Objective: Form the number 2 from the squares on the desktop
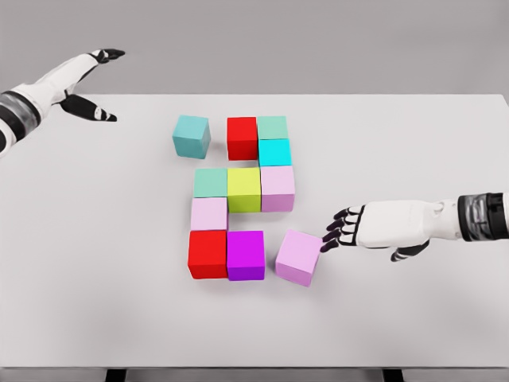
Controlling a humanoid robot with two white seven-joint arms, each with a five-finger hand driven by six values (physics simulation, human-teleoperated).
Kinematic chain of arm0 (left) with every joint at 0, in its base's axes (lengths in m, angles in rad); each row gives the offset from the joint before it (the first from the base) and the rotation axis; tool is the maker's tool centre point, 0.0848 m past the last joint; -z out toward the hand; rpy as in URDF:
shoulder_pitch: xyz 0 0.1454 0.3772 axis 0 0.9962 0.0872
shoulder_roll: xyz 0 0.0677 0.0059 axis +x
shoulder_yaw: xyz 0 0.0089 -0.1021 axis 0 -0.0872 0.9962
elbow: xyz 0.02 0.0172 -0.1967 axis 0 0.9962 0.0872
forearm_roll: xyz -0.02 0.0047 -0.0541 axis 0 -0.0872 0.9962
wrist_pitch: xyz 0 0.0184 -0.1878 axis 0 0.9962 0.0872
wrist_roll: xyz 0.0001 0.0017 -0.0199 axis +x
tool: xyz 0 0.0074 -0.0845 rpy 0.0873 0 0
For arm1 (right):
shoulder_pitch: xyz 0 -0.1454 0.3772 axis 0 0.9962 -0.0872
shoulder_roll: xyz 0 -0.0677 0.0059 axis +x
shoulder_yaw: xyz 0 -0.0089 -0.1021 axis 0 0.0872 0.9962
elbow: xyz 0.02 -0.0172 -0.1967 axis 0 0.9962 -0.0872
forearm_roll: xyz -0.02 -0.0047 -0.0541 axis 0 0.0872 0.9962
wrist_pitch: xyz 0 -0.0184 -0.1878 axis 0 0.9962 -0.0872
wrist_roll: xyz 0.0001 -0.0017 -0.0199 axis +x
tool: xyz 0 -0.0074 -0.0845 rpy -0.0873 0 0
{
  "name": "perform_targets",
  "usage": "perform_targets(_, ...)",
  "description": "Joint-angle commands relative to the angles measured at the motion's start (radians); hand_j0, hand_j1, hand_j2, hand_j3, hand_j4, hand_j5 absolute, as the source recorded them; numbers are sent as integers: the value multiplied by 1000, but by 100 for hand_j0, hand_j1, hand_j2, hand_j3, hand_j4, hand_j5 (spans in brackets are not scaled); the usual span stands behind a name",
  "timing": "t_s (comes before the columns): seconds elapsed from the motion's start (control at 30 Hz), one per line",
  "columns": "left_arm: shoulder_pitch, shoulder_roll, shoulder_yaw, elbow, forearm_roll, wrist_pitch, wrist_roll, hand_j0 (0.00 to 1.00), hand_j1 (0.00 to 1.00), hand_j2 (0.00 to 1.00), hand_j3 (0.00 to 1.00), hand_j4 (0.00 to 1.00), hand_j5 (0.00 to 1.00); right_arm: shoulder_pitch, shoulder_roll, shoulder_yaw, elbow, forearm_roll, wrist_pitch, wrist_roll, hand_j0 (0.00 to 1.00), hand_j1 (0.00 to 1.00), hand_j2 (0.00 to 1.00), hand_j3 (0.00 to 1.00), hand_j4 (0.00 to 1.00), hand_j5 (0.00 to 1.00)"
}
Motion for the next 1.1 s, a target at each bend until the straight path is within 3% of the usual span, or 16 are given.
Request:
perform_targets(0.0,0,62,-38,-6,-7,-37,-113,100,100,100,100,100,100,0,1,0,0,-6,2,0,100,100,100,100,100,100)
perform_targets(0.07,-37,64,-38,-8,-34,-40,-427,100,100,100,100,100,100,-6,7,0,0,-6,2,0,100,100,100,100,100,100)
perform_targets(0.1,-40,62,-38,-11,-117,-48,-502,100,100,100,100,100,100,-8,10,0,0,-6,2,0,100,100,100,100,100,100)
perform_targets(0.17,-40,18,-38,-12,-269,-48,-536,100,100,100,100,100,100,-8,15,0,0,-6,2,0,100,100,100,100,100,100)
perform_targets(0.23,-40,-17,-42,-6,-326,-48,-541,100,100,100,100,100,100,-8,19,1,-2,-6,2,0,100,100,100,100,100,100)
perform_targets(0.33,-41,-25,-39,9,-324,-37,-533,100,100,100,100,100,100,-9,28,1,-2,-6,2,0,100,100,100,100,100,100)
perform_targets(0.43,-60,-129,-39,110,-328,-40,-532,100,100,100,100,100,100,-15,36,1,0,-6,2,0,100,100,100,100,100,100)
perform_targets(1.07,-66,-175,-41,91,-318,-74,-536,100,100,100,100,100,100,-20,36,3,24,8,2,0,100,100,100,100,100,100)
